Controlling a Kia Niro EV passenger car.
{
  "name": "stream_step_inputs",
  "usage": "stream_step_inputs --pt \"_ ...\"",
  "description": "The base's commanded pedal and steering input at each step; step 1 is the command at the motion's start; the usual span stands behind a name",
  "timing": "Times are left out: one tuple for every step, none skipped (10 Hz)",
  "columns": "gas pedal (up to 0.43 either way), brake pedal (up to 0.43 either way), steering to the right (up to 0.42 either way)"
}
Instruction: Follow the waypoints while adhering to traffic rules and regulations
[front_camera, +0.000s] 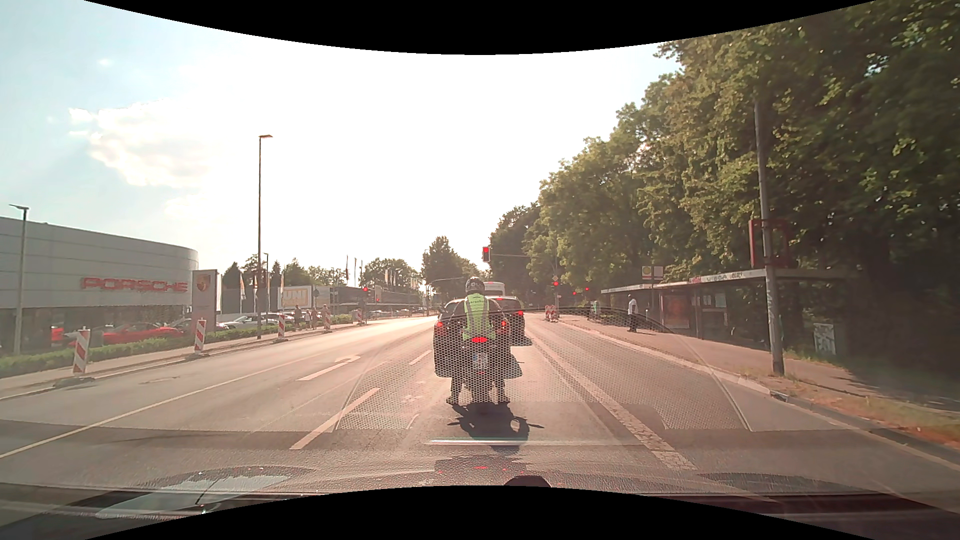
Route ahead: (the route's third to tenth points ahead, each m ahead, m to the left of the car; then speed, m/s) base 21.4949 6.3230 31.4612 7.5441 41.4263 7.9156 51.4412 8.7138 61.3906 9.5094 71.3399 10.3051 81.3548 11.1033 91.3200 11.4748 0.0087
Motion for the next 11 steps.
stream_step_inputs --pt "0.0 0.0 -0.004" --pt "0.0 0.0 -0.004" --pt "0.0 0.0 -0.004" --pt "0.0 0.0 -0.004" --pt "0.0 0.0 -0.004" --pt "0.0 0.0 -0.004" --pt "0.0 0.0 -0.004" --pt "0.0 0.0 -0.004" --pt "0.0 0.0 -0.004" --pt "0.0 0.0 -0.004" --pt "0.0 0.0 -0.004"
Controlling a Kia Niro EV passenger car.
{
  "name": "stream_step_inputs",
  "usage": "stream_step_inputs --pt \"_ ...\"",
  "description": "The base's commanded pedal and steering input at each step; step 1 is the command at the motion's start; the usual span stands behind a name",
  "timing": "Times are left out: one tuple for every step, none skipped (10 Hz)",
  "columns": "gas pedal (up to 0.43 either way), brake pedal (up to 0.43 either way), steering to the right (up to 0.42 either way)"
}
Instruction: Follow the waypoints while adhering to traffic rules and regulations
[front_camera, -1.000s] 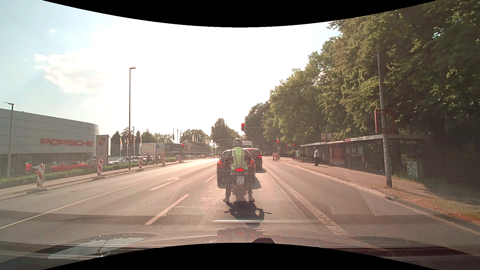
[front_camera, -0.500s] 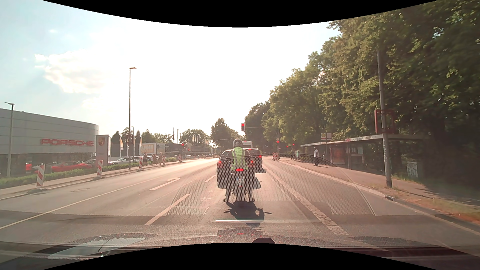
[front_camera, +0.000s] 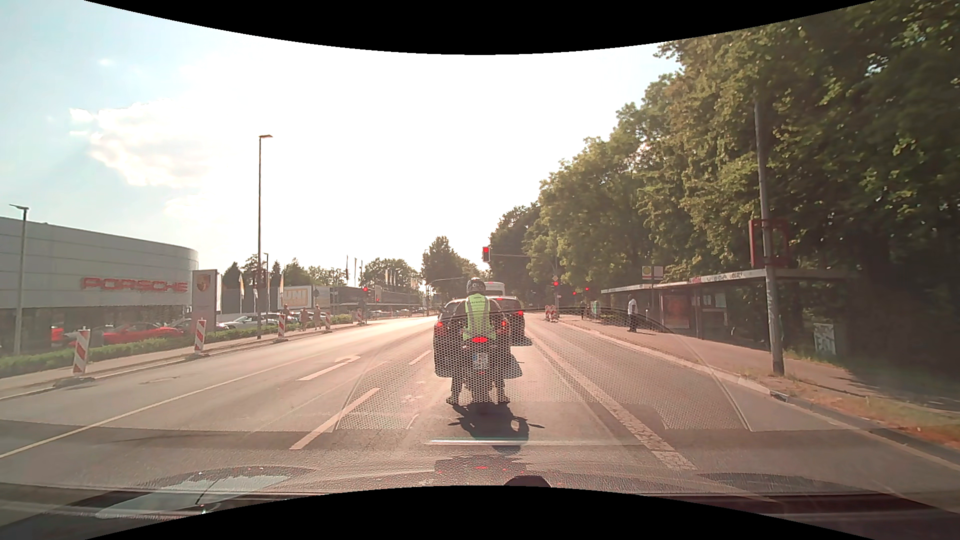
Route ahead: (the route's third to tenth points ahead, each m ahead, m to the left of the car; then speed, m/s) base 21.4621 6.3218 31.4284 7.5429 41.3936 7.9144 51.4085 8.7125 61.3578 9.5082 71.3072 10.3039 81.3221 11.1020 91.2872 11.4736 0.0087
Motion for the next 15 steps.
stream_step_inputs --pt "0.0 0.0 -0.004" --pt "0.0 0.0 -0.004" --pt "0.0 0.0 -0.004" --pt "0.0 0.0 -0.004" --pt "0.0 0.0 -0.004" --pt "0.0 0.0 -0.004" --pt "0.0 0.0 -0.004" --pt "0.0 0.0 -0.004" --pt "0.0 0.0 -0.004" --pt "0.0 0.0 -0.004" --pt "0.0 0.0 -0.004" --pt "0.0 0.0 -0.004" --pt "0.0 0.0 -0.004" --pt "0.0 0.0 -0.004" --pt "0.0 0.0 -0.004"
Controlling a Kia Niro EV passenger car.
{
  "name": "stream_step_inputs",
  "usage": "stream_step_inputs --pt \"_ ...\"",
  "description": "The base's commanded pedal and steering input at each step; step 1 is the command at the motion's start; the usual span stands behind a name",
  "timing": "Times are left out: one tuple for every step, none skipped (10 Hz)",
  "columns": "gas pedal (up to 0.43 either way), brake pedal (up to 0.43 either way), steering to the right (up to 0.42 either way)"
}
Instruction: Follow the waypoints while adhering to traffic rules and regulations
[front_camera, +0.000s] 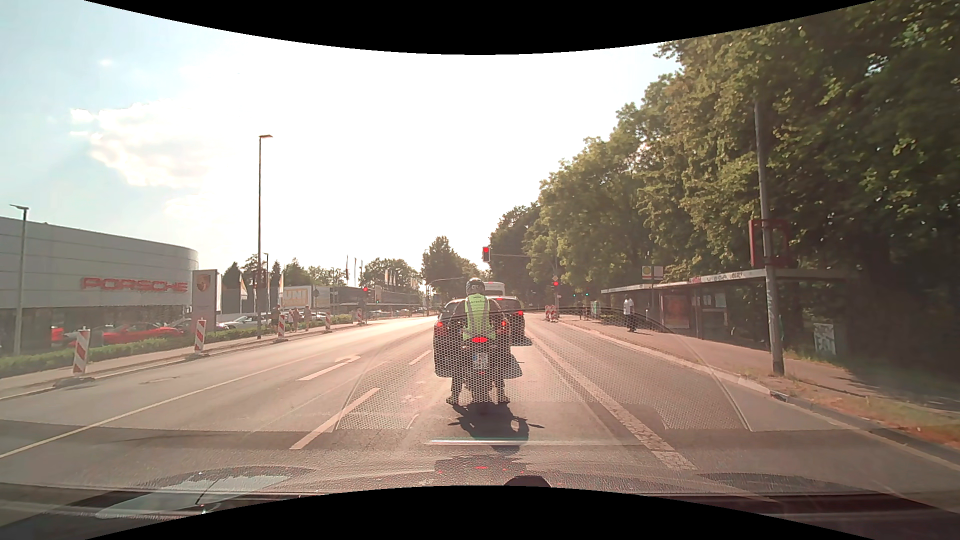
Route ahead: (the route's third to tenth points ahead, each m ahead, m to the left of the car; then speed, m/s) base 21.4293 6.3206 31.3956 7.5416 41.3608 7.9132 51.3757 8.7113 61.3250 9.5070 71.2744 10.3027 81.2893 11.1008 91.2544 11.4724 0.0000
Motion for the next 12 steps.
stream_step_inputs --pt "0.0 0.0 -0.004" --pt "0.0 0.0 -0.004" --pt "0.0 0.0 -0.004" --pt "0.0 0.0 -0.004" --pt "0.0 0.0 -0.004" --pt "0.0 0.0 -0.004" --pt "0.0 0.0 -0.004" --pt "0.0 0.0 -0.004" --pt "0.0 0.0 -0.004" --pt "0.0 0.0 -0.004" --pt "0.0 0.0 -0.004" --pt "0.0 0.0 -0.004"
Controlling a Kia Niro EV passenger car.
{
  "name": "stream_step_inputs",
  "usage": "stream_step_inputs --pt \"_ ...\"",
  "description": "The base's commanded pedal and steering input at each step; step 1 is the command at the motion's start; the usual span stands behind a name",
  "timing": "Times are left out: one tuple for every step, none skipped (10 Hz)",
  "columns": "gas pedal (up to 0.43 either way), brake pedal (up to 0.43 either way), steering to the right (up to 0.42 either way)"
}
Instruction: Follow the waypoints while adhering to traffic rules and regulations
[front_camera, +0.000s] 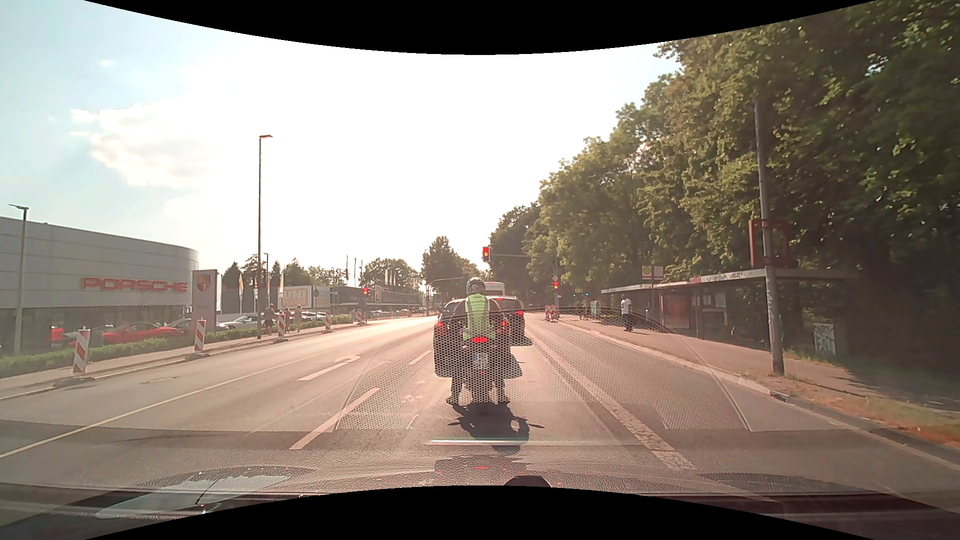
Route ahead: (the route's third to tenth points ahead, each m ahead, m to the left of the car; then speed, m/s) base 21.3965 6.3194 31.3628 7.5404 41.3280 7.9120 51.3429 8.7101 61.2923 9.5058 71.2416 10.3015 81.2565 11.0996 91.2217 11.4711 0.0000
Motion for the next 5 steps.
stream_step_inputs --pt "0.0 0.0 -0.004" --pt "0.0 0.0 -0.004" --pt "0.0 0.0 -0.004" --pt "0.0 0.0 -0.004" --pt "0.0 0.0 -0.004"
